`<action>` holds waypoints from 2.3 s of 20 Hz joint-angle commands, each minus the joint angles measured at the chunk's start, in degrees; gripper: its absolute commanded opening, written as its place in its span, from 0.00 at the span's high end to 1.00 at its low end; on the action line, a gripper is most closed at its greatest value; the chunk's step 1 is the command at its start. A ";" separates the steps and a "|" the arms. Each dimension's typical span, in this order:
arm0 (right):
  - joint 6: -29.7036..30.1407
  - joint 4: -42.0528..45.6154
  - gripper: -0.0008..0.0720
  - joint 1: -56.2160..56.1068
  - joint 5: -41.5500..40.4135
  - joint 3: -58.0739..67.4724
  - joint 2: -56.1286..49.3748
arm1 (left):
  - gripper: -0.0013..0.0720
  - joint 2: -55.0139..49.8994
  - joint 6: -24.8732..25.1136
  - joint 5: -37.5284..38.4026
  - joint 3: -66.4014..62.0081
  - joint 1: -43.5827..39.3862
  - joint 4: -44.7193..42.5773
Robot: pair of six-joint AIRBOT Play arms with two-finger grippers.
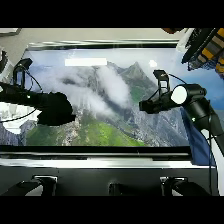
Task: Fold the clothes and pants, and hang the long-sleeved shirts on hangers.
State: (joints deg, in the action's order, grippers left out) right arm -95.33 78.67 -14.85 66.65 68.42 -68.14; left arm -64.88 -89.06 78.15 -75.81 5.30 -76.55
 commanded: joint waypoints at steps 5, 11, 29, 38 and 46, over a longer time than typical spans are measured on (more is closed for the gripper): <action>0.00 -0.02 0.94 -0.07 0.00 0.07 0.04 | 0.96 0.02 0.00 -0.02 0.02 -0.02 0.00; 0.00 -0.04 0.94 -0.07 0.00 0.07 0.04 | 0.96 0.02 0.00 -0.02 0.02 -0.02 0.00; 0.00 -0.02 0.94 -0.07 -3.80 0.07 0.04 | 0.96 0.02 0.00 -0.39 0.02 -0.02 0.00; -0.02 -0.07 0.93 -0.07 -2.93 0.07 0.04 | 0.00 -8.02 -18.12 -0.22 2.19 4.07 -17.29; -0.02 -0.07 0.93 -0.07 -0.90 0.07 0.04 | 0.88 -25.53 -17.33 -9.38 2.34 4.74 -14.67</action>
State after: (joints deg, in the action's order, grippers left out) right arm -95.33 78.63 -14.85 64.90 68.45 -68.14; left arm -85.21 -106.59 71.00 -73.52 9.82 -92.84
